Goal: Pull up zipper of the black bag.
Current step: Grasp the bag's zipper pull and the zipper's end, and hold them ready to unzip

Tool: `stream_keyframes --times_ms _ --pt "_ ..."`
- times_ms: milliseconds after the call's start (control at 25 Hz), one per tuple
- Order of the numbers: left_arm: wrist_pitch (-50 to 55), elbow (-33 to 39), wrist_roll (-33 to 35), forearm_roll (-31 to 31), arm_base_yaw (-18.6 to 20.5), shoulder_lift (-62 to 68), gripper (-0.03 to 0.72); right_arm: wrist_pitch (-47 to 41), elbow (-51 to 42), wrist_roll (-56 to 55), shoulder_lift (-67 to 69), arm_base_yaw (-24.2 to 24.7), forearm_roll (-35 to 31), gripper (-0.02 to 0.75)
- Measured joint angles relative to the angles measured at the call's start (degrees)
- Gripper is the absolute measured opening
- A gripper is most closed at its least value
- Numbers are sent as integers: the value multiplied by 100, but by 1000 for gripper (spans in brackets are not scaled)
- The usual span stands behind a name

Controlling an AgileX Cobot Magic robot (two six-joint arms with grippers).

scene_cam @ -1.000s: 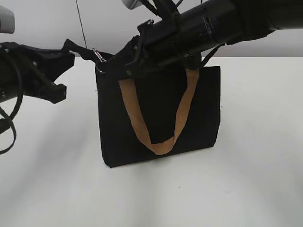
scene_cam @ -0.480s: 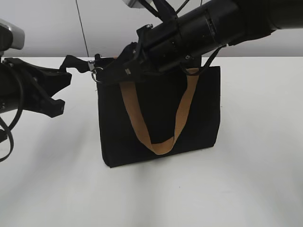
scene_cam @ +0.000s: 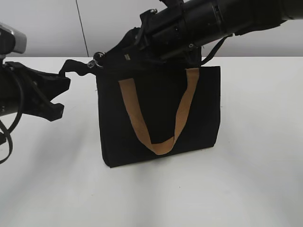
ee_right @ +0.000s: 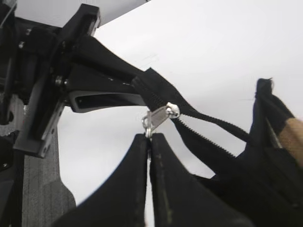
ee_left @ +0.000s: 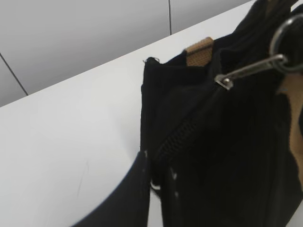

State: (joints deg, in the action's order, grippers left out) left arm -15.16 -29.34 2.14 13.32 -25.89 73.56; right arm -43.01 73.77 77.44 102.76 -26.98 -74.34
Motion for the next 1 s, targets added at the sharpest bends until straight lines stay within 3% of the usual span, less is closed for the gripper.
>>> stream_keyframes --times_ms 200,600,1000 --pt "61 0 0 0 0 0 20 317 0 -32 0 0 144 -1" --pt "437 0 0 0 0 0 20 583 0 -628 0 32 1086 -1" --pt "590 0 0 0 0 0 20 424 0 -949 0 715 1152 -1"
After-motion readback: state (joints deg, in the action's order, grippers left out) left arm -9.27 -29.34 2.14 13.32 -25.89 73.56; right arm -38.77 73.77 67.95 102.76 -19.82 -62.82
